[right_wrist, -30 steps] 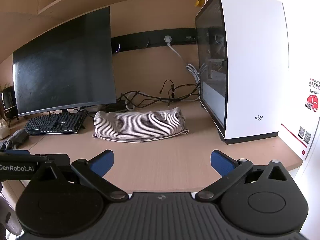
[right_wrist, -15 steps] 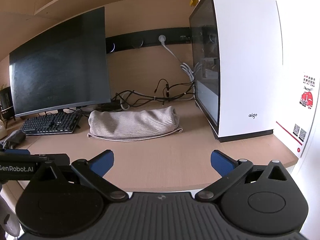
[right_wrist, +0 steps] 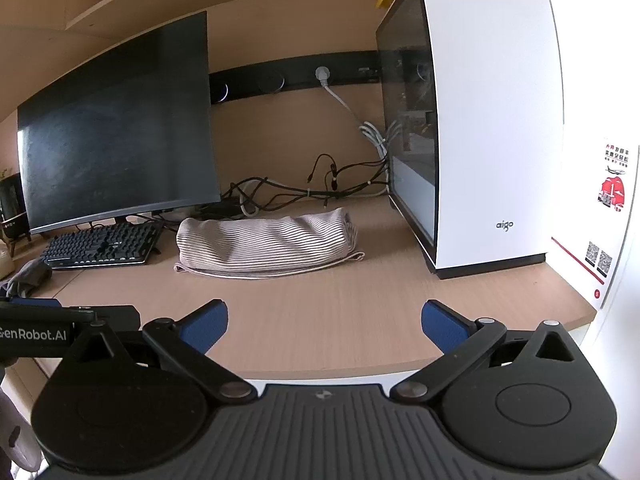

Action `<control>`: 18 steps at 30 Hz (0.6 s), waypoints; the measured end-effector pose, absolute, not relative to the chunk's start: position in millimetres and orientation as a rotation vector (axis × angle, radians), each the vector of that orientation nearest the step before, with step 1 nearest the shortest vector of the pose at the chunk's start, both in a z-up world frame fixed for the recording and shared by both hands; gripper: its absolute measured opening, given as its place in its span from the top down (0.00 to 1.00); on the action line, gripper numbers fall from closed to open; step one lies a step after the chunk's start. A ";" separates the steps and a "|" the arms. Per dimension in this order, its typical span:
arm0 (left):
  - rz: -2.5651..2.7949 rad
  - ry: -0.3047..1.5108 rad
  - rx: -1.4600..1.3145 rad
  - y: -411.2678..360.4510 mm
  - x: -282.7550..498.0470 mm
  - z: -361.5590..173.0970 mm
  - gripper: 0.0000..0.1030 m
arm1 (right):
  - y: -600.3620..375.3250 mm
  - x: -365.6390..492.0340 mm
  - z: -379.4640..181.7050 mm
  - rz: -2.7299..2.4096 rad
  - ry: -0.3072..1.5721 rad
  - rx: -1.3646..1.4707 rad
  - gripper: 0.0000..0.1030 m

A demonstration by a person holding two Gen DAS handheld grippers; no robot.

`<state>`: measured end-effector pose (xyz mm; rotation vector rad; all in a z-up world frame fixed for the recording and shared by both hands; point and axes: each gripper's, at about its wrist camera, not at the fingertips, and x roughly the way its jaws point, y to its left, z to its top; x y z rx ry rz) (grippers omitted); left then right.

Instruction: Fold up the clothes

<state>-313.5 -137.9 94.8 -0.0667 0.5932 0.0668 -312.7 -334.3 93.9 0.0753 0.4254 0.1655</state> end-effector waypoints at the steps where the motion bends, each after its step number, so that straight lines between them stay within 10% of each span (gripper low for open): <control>1: 0.069 0.593 -0.068 -137.3 -314.1 94.9 0.00 | -333.4 -312.6 94.0 0.167 0.425 0.074 0.00; 18: 0.063 0.593 -0.081 -125.6 -314.2 87.8 0.00 | -319.9 -302.2 89.3 0.187 0.445 0.053 0.00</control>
